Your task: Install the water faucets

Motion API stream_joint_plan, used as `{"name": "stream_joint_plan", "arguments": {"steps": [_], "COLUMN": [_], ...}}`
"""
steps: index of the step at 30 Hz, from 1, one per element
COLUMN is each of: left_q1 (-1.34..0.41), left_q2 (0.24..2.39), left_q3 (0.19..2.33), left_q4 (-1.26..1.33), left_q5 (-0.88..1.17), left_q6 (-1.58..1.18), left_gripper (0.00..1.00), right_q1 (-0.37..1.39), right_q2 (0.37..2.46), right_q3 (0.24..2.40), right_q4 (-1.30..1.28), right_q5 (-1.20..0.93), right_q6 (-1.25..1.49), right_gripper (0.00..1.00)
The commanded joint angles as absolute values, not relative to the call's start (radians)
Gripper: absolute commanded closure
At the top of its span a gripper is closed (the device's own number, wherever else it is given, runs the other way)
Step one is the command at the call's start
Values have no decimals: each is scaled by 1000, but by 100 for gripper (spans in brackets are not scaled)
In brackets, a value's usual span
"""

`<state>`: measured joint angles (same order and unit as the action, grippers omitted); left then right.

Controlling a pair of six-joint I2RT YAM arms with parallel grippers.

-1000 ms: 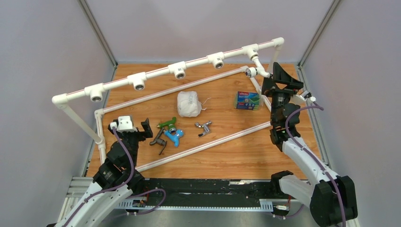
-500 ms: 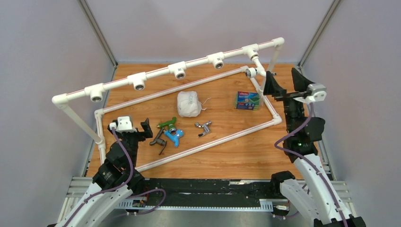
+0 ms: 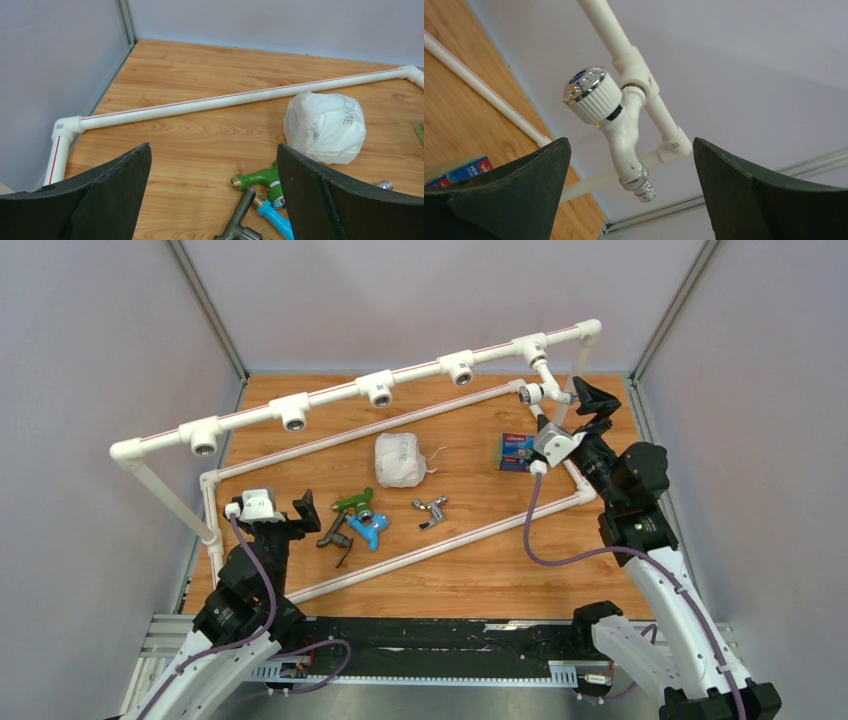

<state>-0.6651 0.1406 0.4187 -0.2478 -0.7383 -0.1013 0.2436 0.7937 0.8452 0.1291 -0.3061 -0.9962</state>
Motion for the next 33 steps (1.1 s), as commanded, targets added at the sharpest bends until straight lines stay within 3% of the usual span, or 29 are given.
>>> {"name": "stream_joint_plan", "arguments": {"steps": [1,10,16,19,22,26,29,33], "left_q1": [-661,-661,-661,-660,-660,-660,-658,-658], "left_q2": [130,127,124,120,118,118,109,89], "left_q3": [425,426,431,431,431,436,440,440], "left_q4": [-215,-215,-218,-218,-216,-221,-230,-230], "left_q5": [-736,-739,-749,-750,-750,-749,-753,-762], "left_q6": [-94,-87,-84,-84,-83,-80,-80,-81], "left_gripper": [0,0,0,0,0,0,0,0], "right_q1": [271,296,296,296,295,295,293,293], "right_q2": [851,968,1041,1069,1094,1117,1120,1115], "right_q3": [907,948,983,1014,1049,1071,1052,997], "right_q4": [35,103,123,124,127,178,276,418], "right_q5": [-310,-235,-209,-216,-241,-252,-216,-132], "right_q6": [-1239,-1338,-1315,-1197,-1038,-714,-420,51], "right_gripper": [0,2,14,27,53,76,100,100]}}
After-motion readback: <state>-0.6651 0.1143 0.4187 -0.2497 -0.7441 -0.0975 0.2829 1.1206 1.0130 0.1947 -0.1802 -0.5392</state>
